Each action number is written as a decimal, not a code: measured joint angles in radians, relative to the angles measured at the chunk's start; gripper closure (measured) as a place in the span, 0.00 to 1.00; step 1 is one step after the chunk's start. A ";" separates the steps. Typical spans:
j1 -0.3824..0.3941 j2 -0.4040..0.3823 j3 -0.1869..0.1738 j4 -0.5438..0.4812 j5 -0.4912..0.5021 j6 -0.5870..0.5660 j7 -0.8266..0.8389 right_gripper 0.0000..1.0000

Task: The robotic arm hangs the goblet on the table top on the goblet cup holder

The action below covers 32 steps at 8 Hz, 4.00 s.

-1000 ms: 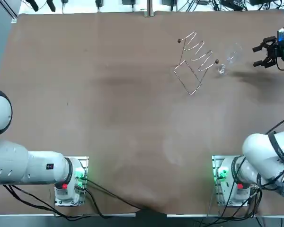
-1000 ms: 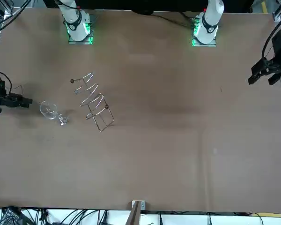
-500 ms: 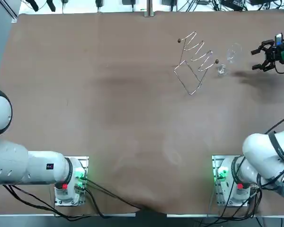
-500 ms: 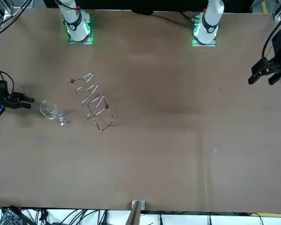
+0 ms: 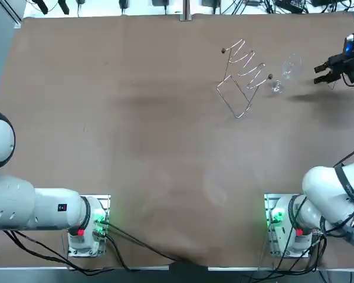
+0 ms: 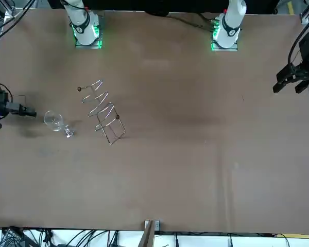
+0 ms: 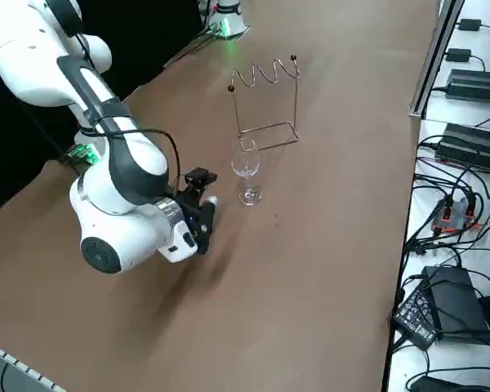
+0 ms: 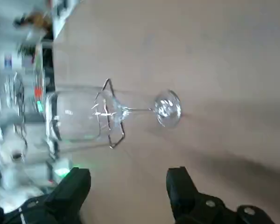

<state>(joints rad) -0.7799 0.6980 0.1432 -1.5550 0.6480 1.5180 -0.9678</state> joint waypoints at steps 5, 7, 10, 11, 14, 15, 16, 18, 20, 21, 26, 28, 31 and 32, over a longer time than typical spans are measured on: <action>0.008 0.000 0.012 0.004 0.011 0.091 -0.716 0.00; 0.015 -0.001 0.020 -0.006 0.048 0.101 -0.877 0.00; 0.029 0.003 0.022 -0.057 0.096 0.162 -1.061 0.00; 0.029 0.011 0.022 -0.074 0.114 0.180 -1.122 0.00; 0.029 0.046 0.022 -0.089 0.157 0.189 -1.216 0.00; 0.029 0.056 0.022 -0.093 0.173 0.189 -1.222 0.00; 0.033 0.064 0.022 -0.095 0.189 0.191 -1.227 0.00; 0.049 0.081 0.022 -0.101 0.211 0.230 -1.234 0.00; 0.071 0.093 0.022 -0.106 0.224 0.247 -1.249 0.00; 0.077 0.099 0.022 -0.110 0.227 0.249 -1.252 0.00; 0.092 0.110 0.022 -0.152 0.250 0.249 -1.340 0.00; 0.092 0.110 0.022 -0.158 0.251 0.247 -1.374 0.00; 0.094 0.108 0.042 -0.166 0.275 0.249 -1.384 0.00; 0.097 0.108 0.044 -0.170 0.282 0.251 -1.386 0.00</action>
<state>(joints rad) -0.6834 0.8056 0.1874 -1.7250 0.9298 1.7687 -2.3539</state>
